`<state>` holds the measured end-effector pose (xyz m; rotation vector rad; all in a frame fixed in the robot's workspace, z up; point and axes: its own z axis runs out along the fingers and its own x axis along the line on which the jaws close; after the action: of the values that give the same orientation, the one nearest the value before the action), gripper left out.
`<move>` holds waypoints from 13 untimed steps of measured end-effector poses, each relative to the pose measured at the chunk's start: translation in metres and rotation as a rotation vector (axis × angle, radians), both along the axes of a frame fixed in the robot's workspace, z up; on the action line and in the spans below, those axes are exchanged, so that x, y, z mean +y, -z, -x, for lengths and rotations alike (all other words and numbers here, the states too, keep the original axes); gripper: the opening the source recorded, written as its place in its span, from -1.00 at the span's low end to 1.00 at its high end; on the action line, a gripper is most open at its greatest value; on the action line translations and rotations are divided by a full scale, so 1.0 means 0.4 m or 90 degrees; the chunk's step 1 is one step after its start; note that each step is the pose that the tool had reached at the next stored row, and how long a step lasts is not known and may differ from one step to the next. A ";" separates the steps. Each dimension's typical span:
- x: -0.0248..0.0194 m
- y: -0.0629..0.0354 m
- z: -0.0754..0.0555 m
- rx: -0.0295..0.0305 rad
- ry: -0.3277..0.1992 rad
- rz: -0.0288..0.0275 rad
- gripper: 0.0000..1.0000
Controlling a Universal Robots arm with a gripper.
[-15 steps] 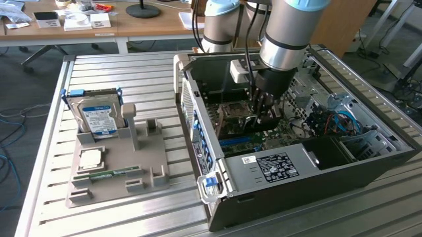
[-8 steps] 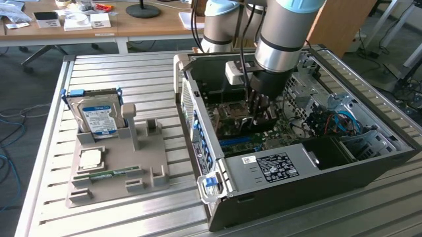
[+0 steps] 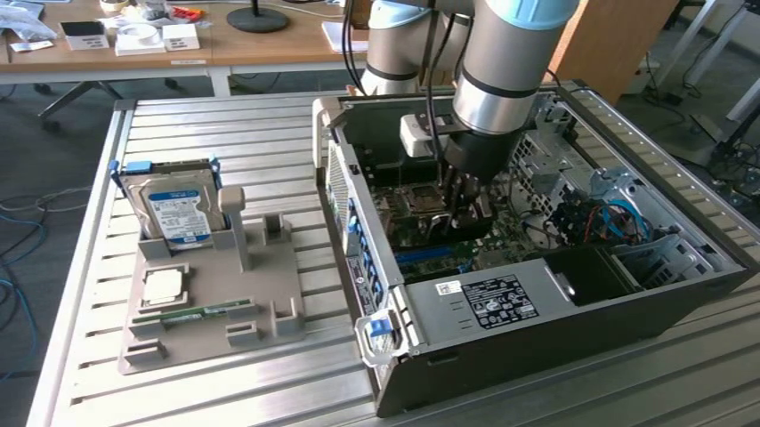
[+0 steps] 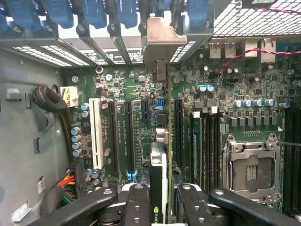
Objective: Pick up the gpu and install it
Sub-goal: 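Insert the gpu into the slot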
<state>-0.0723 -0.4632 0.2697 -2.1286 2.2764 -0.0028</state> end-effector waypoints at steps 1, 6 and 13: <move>0.000 0.000 0.000 0.0000 0.000 0.0000 -0.47; 0.000 0.000 0.008 0.0000 0.000 0.0000 -0.47; 0.000 0.001 0.010 0.0000 0.000 0.0000 -0.47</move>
<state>-0.0764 -0.4633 0.2691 -2.1285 2.2766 -0.0028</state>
